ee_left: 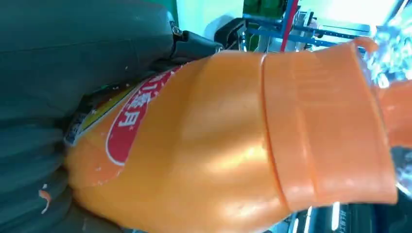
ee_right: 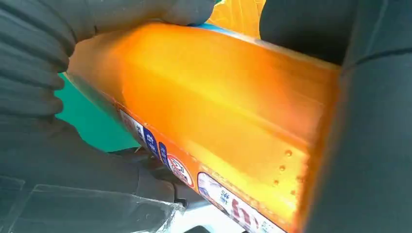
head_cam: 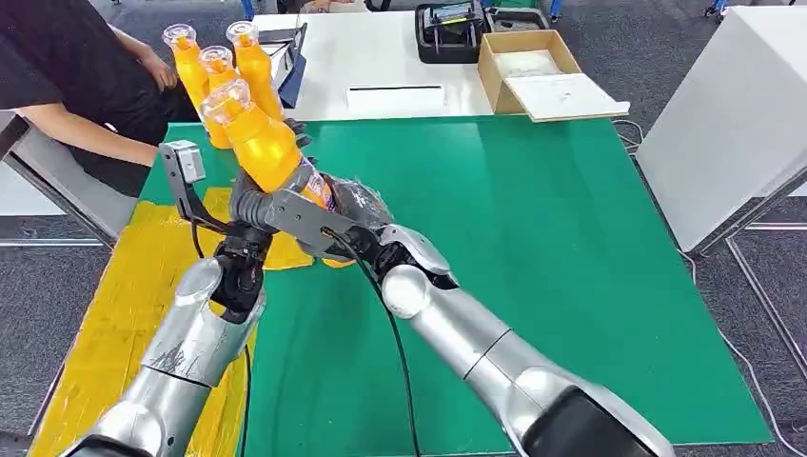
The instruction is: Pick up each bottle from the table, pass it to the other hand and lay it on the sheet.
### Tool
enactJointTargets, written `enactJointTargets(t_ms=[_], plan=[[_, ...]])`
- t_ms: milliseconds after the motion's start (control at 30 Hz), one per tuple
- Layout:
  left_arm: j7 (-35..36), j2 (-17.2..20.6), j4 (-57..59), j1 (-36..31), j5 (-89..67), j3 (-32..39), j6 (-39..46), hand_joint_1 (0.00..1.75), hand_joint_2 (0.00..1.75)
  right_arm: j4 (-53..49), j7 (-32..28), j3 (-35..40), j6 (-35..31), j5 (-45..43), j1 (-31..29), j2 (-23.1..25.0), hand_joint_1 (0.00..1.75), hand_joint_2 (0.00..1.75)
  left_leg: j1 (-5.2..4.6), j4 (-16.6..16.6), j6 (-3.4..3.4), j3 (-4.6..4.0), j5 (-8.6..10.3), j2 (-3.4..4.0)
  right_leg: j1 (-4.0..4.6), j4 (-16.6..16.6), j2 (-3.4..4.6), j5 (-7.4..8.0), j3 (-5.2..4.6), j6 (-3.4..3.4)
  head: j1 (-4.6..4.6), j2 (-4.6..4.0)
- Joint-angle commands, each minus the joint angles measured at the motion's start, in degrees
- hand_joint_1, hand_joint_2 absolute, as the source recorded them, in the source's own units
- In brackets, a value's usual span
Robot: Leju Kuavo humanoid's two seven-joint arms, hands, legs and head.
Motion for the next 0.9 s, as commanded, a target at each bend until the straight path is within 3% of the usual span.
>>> enactJointTargets(t_ms=[33,467,533,567,600,633,667,900], plan=[[0.73,-0.66,2.68,-3.89,1.1,-2.56,-1.74,1.75,1.75,3.12,-2.02,8.89,2.31,0.38,0.78,1.93,1.75,1.75,0.06,0.04,-0.13,0.17,-0.07,-0.13,0.08,-0.01,-0.29,-0.1,0.25,-0.02,0.02,0.0],[-0.03,-0.22,3.94,-3.71,3.04,-1.5,-3.17,1.75,1.75,5.5,-3.29,7.84,2.64,1.11,-0.02,2.0,1.75,1.75,0.05,0.12,-0.23,0.44,-0.21,-0.21,0.08,0.08,-0.49,-0.28,0.54,-0.03,0.0,0.0],[-0.36,-0.11,3.95,-3.66,2.89,-1.23,-3.08,1.75,1.75,6.36,-3.8,7.15,2.2,1.26,-0.09,2.08,1.75,1.75,0.03,0.0,-0.1,0.13,-0.03,-0.12,0.04,-0.02,-0.24,-0.07,0.18,-0.02,0.0,0.0],[-0.96,0.35,3.67,-3.39,2.12,-0.74,-2.72,1.75,1.75,7.33,-4.73,4.99,0.46,1.31,-0.33,1.88,1.2,1.75,0.04,0.05,-0.16,0.27,-0.1,-0.15,0.06,0.02,-0.34,-0.15,0.33,-0.02,0.0,0.0],[-1.74,0.82,3.38,-3.13,1.2,-0.37,-1.99,1.75,1.75,7.22,-5.27,3.85,-1.09,1.29,-0.49,1.18,0.0,1.75,0.04,0.07,-0.19,0.34,-0.14,-0.14,0.07,0.03,-0.37,-0.18,0.42,-0.03,0.0,0.0],[-2.46,1.35,2.93,-2.56,0.19,0.49,-0.82,1.75,1.75,6.97,-6.04,1.32,-2.21,0.23,-0.7,-0.14,0.0,1.75,0.04,0.03,-0.12,0.18,-0.05,-0.13,0.05,0.0,-0.28,-0.09,0.24,-0.02,0.0,0.0],[-3.36,1.84,2.31,-2.0,-1.4,1.14,0.77,1.75,1.75,6.46,-6.92,-1.16,-2.5,-1.33,-0.74,-1.36,0.0,0.0,0.04,0.06,-0.17,0.31,-0.11,-0.17,0.06,0.03,-0.39,-0.16,0.39,-0.02,0.02,0.0],[-3.17,1.75,1.55,-1.44,-1.83,2.0,0.68,1.75,1.75,5.87,-8.06,-2.46,-1.4,-1.23,-0.77,-2.38,0.0,0.0,0.02,0.02,-0.08,0.12,-0.04,-0.09,0.04,-0.01,-0.21,-0.06,0.18,0.0,0.02,0.0]])
